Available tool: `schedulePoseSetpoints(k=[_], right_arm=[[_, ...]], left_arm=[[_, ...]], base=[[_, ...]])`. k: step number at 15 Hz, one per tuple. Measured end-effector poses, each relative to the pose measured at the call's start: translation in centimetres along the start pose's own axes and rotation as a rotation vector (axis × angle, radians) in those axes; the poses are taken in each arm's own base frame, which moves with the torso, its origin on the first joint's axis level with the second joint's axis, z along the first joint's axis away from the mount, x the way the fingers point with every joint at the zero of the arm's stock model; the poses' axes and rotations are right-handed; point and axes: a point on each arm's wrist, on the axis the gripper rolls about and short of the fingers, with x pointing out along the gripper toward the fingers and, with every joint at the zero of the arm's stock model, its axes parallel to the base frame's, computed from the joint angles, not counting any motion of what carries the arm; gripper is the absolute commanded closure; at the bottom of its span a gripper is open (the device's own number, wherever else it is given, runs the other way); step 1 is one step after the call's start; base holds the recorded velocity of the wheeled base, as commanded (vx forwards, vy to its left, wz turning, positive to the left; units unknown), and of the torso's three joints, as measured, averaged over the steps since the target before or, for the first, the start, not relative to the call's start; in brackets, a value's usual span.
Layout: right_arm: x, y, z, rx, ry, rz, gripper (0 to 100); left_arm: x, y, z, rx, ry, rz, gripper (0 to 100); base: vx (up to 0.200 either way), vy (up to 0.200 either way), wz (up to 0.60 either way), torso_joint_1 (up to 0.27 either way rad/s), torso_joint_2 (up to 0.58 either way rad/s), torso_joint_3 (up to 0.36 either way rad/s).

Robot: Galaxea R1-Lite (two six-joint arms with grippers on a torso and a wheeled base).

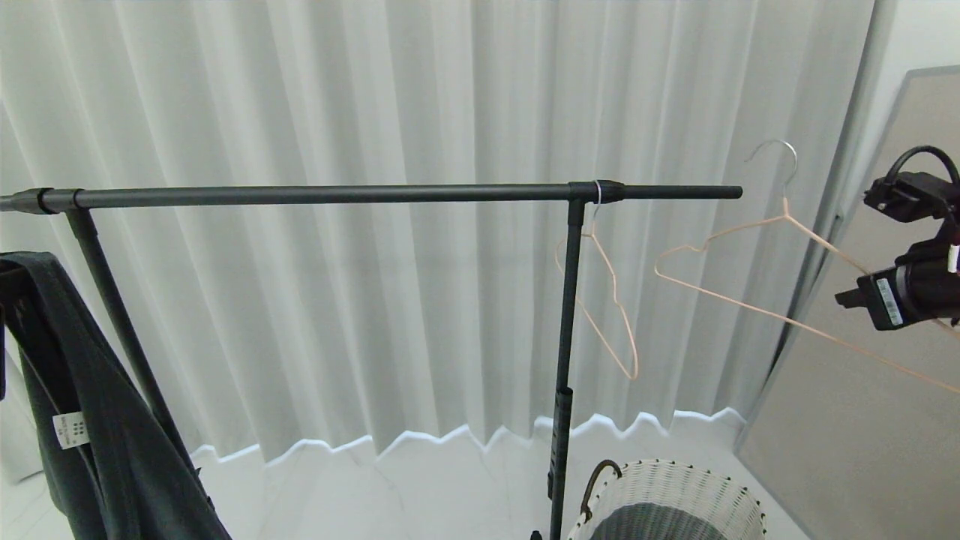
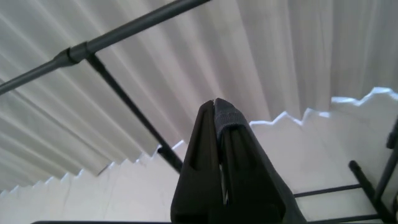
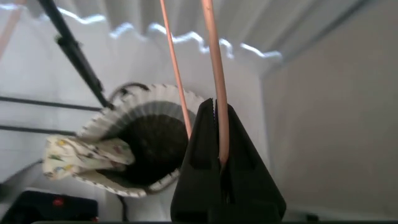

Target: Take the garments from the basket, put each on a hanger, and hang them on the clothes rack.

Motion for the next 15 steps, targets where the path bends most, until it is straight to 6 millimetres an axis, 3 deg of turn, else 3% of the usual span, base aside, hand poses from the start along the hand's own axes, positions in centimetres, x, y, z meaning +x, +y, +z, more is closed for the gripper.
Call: schedulePoseSetpoints(k=[3,8,12,15], right_arm=[[-3.3,1.4,-2.2,-0.011,-0.02,-0.048,100],[-7.9,1.8,-4.1,0.02,-0.122,-0.087,100],[-9.5,1.9,-5.7,0.061,-0.15,-0.093,100],[-10.1,2.0,-6.5,0.063,-0.164,-0.094,100]], left_arm=[[0.2,0.1,-0.4,-0.002,0.019,0.025,100],[0.2,0.2,-0.5,-0.004,0.022,0.03,100],[0.0,0.5,-0.5,-0.013,0.016,0.037,100],[0.0,0.6,-0.5,-0.017,0.022,0.052,100]], base=[[0.0,0.0,0.0,0.0,0.0,0.0],[0.0,0.0,0.0,0.0,0.0,0.0],[0.0,0.0,0.0,0.0,0.0,0.0],[-0.2,0.0,0.0,0.006,0.0,0.007]])
